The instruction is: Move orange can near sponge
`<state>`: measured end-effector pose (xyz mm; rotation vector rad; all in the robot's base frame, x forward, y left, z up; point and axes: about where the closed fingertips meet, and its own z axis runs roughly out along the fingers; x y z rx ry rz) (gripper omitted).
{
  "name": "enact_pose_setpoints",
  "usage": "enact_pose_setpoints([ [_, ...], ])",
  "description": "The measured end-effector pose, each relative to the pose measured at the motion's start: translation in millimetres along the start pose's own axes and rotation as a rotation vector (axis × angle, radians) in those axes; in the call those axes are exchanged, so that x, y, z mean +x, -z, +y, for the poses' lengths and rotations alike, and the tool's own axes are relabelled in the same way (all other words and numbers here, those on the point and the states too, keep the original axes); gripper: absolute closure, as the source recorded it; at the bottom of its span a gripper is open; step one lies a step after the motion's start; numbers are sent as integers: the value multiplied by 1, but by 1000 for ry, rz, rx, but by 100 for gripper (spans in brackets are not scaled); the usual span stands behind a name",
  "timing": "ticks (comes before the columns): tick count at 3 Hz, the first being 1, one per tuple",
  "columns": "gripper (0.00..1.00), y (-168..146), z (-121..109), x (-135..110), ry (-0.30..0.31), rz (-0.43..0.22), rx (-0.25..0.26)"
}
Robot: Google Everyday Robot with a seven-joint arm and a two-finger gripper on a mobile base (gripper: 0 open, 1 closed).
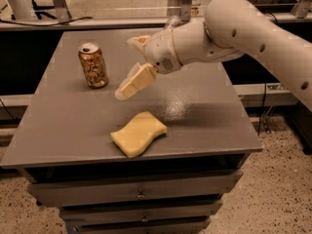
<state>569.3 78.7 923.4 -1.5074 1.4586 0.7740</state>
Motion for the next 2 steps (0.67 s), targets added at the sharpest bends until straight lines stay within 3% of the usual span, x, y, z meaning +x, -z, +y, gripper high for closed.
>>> enact_pose_setpoints([
  [2,0,-10,1,-1,12,-23,-16],
])
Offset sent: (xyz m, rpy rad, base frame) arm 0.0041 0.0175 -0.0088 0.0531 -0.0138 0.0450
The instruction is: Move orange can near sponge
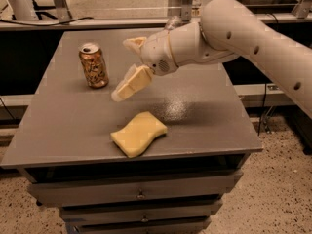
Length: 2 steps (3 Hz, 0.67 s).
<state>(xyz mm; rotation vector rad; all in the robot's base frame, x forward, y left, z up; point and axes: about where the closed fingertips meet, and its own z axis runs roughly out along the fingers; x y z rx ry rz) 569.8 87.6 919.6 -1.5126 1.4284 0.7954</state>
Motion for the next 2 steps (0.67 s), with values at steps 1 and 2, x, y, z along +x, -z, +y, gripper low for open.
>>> enact_pose_setpoints([
  [1,0,-23,-11,-3,12,-56,-8],
  [2,0,-47,-30,-3,20,-102,-6],
])
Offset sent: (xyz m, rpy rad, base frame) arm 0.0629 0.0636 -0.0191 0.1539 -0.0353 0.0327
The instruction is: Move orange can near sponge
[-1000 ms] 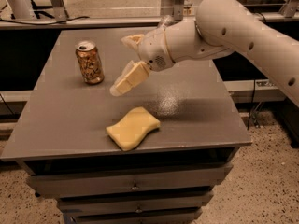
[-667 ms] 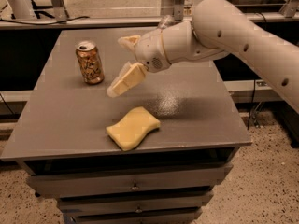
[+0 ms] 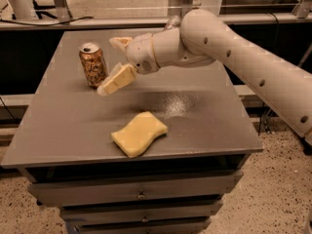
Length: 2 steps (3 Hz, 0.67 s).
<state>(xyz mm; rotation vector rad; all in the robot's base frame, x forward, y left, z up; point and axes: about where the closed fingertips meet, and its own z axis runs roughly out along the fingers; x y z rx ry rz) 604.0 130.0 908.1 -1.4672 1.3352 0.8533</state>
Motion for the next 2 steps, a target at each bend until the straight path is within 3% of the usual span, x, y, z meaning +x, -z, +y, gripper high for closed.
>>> enact_pose_setpoints([
  [2,0,-42,-34,6,13,-86,18],
])
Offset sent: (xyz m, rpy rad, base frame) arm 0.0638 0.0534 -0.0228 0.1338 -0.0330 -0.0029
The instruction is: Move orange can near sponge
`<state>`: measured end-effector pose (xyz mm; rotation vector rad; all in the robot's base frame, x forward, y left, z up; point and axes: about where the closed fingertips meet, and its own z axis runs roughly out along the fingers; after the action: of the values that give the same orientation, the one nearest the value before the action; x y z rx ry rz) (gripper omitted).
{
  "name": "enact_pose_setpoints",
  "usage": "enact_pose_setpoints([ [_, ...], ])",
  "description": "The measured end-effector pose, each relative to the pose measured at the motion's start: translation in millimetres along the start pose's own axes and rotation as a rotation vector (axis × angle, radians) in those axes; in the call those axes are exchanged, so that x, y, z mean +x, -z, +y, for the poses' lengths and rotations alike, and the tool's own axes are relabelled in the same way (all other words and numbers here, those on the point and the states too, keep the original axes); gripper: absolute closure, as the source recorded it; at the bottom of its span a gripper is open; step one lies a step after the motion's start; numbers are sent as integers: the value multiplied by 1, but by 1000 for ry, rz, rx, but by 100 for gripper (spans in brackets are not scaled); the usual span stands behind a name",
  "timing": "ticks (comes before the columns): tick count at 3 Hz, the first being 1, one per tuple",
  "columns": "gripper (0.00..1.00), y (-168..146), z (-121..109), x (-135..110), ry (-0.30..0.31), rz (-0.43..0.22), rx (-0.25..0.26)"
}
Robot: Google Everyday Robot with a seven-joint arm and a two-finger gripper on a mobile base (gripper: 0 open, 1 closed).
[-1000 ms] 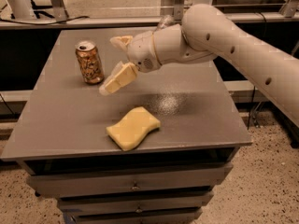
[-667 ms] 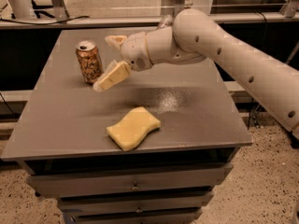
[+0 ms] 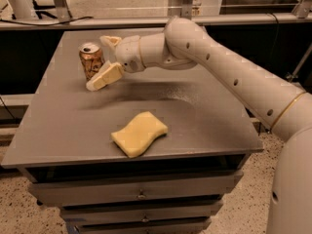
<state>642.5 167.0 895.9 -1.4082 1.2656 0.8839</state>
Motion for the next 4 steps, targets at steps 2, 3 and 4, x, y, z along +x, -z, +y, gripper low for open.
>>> enact_pose_setpoints([
  [2,15,-24,-13,16,-66,-38,11],
  [3,38,-24,-10,15,-97,-40,17],
  [4,62,-14,-3,13,-115,-31,26],
])
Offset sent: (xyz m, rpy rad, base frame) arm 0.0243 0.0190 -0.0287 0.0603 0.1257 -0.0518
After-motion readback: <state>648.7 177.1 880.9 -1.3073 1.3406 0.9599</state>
